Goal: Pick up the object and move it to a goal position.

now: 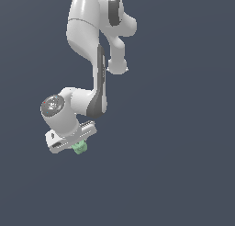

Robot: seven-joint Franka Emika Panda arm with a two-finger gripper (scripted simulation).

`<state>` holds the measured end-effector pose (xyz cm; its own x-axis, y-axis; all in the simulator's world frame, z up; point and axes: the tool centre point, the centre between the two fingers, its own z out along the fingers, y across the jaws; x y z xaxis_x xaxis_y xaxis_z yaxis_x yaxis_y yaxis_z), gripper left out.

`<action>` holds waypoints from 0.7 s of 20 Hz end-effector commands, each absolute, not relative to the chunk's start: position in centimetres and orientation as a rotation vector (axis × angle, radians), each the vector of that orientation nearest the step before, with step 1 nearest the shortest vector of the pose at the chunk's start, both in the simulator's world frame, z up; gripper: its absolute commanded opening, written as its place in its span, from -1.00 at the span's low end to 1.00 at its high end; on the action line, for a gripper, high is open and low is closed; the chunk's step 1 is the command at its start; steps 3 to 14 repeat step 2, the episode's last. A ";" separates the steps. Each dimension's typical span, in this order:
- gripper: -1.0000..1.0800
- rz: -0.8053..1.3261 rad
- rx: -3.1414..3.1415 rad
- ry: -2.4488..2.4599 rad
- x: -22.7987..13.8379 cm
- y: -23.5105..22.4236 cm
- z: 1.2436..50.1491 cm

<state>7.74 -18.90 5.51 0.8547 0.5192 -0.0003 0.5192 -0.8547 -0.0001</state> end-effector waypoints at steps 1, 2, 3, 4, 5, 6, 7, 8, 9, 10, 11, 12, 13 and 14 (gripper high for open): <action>-1.00 0.000 -3.025 -0.847 7.9 -19.0 5.5; -1.00 0.000 -3.025 -0.847 7.9 -19.0 5.5; -1.00 0.000 -3.025 -0.847 7.9 -19.0 5.5; -1.00 0.000 -3.025 -0.847 7.9 -19.0 5.5; -1.00 0.000 -3.025 -0.847 7.9 -19.0 5.5; -1.00 0.000 -3.025 -0.847 7.9 -19.0 5.5; -1.00 0.000 -3.025 -0.847 7.9 -19.0 5.5; -1.00 0.000 -3.025 -0.847 7.9 -19.0 5.5; -1.00 0.000 -3.025 -0.847 7.9 -19.0 5.5; -1.00 0.000 -3.025 -0.847 7.9 -19.0 5.5; -1.00 0.000 -3.025 -0.847 7.9 -19.0 5.5; -1.00 0.000 -3.025 -0.847 7.9 -19.0 5.5; -1.00 0.000 -3.025 -0.847 7.9 -19.0 5.5; -1.00 0.000 -3.025 -0.847 7.9 -19.0 5.5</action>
